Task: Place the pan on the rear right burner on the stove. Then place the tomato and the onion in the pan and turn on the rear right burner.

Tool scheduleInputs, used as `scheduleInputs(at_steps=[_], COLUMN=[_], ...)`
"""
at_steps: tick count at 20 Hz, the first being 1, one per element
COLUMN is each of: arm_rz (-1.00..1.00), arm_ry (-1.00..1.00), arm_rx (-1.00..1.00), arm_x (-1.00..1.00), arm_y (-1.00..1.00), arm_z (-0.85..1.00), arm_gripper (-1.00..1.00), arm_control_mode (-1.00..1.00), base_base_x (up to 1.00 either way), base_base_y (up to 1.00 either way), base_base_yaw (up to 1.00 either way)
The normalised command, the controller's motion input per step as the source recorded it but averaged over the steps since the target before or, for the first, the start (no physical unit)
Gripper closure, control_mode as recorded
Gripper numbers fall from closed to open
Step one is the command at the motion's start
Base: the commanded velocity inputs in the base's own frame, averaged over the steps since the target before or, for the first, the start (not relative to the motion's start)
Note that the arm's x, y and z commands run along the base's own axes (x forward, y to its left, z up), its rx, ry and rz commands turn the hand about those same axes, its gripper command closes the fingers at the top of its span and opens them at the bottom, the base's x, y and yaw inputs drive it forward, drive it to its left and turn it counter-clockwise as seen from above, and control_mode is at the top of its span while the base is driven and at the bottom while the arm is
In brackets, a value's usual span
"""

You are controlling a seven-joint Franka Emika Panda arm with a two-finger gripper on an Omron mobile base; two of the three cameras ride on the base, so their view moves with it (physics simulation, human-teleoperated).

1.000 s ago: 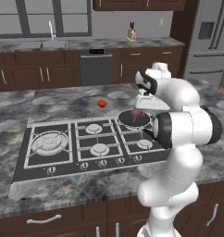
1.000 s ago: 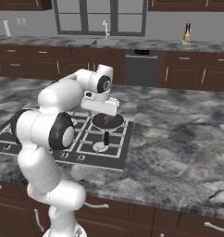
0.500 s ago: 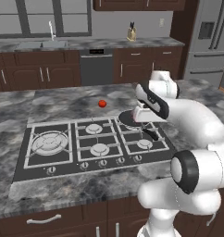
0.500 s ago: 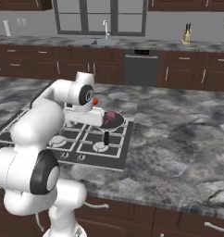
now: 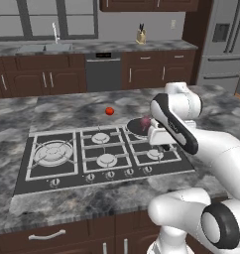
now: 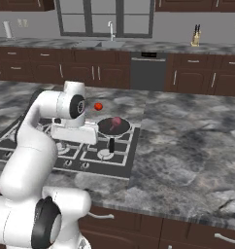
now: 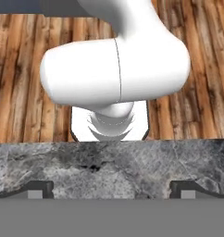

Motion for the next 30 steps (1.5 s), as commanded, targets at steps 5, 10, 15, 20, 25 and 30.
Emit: scheduleInputs(at_steps=[5,10,15,20,25,30], arm_rz=[0.0,0.0,0.0,0.0,0.0,0.0], arm_ry=[0.1,0.0,0.0,0.0,0.0,0.0], arm_rx=[-0.04,0.0,0.0,0.0,0.0,0.0], arm_x=[-0.05,0.0,0.0,0.0,0.0,0.0], arm_y=[0.13,0.0,0.0,0.0,0.0,0.0], arm_z=[0.0,0.0,0.0,0.0,0.0,0.0], arm_gripper=[-1.0,-1.0,-1.0,-1.0,-1.0,-1.0], arm_control_mode=[-1.0,-1.0,1.0,1.0,1.0,1.0], base_base_x=[0.0,0.0,-0.34,-1.0,-1.0,-1.0], base_base_y=[0.0,0.0,-0.02,0.0,0.49,0.94], base_base_yaw=[0.0,0.0,0.0,-0.01,-0.18,-0.34])
